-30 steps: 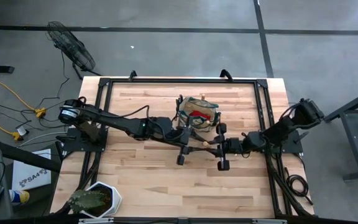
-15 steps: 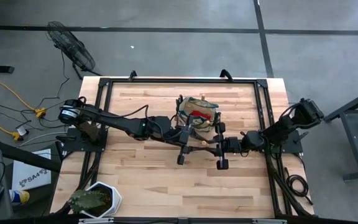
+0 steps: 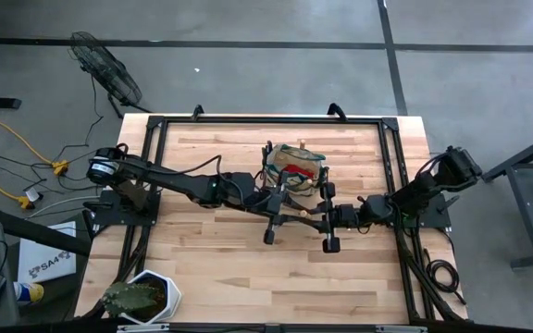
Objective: Pick & Place Garden tools in Gardening bag
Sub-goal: Put the brown trowel into the gardening bag
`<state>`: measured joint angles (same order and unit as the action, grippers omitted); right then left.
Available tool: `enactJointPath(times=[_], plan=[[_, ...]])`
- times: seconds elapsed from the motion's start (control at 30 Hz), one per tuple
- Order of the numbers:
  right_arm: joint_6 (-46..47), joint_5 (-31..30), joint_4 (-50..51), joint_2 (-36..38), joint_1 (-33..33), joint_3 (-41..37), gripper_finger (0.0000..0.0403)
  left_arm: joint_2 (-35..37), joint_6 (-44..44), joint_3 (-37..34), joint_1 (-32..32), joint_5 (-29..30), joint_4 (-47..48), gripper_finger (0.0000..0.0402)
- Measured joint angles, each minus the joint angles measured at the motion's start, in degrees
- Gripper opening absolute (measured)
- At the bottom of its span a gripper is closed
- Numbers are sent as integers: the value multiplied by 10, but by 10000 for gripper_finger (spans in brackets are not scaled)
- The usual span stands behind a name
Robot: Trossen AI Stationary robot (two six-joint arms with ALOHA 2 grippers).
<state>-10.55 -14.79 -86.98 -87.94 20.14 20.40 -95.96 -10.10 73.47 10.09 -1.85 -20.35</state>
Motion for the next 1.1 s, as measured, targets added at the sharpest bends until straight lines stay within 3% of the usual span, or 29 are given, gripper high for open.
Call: enactJointPath(times=[0.1,0.3,0.47,0.63,0.8,1.1], plan=[[6,-2,2,0,1,0,64,0,-1,0,0,8,6,62],[46,-61,0,0,14,0,184,-1,-12,0,0,38,35,62],[29,-108,2,0,38,0,243,1,-38,0,0,87,73,62],[15,-178,11,0,69,0,258,20,-60,-1,0,135,148,62],[13,-231,14,0,99,0,260,50,-88,-2,0,142,255,62],[14,-267,27,1,123,0,260,65,-111,0,-16,155,332,62]])
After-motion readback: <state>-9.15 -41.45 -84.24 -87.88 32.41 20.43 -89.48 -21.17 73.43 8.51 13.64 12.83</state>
